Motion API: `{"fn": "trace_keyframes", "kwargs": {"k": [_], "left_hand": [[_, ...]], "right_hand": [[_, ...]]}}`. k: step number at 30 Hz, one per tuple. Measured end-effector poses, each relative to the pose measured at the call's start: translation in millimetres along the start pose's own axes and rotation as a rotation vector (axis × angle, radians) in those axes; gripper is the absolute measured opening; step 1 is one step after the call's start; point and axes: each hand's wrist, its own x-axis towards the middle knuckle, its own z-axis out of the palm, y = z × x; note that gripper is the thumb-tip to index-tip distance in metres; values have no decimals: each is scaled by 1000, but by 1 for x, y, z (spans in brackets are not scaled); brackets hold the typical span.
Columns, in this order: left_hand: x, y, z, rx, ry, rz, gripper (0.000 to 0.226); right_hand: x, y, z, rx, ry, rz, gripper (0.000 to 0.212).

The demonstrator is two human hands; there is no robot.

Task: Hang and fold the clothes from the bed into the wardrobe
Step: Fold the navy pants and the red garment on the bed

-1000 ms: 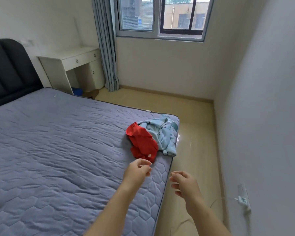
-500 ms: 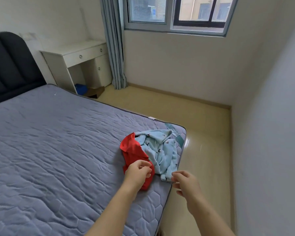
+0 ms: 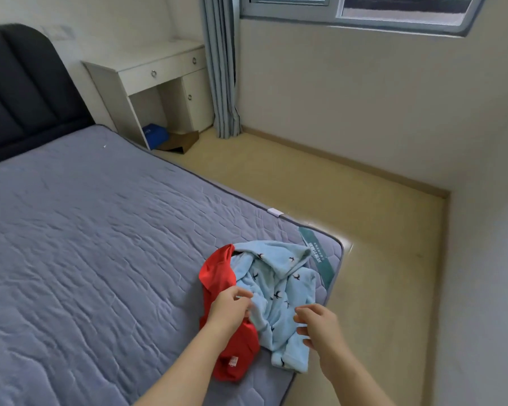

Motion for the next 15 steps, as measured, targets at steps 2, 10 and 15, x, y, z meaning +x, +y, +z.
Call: {"fn": "trace_keyframes", "kwargs": {"k": [2,10,15], "left_hand": [[14,2,1,-35,42,-43,22],[45,0,17,-213,277,-238,25],[55,-16,32,-322,423,-363,26]], "right_hand": [[20,-8,-1,-40,-38,19,11],[92,-38,5,-256,-268,42,12],[123,-46,6,-375,-395,43,13]]}}
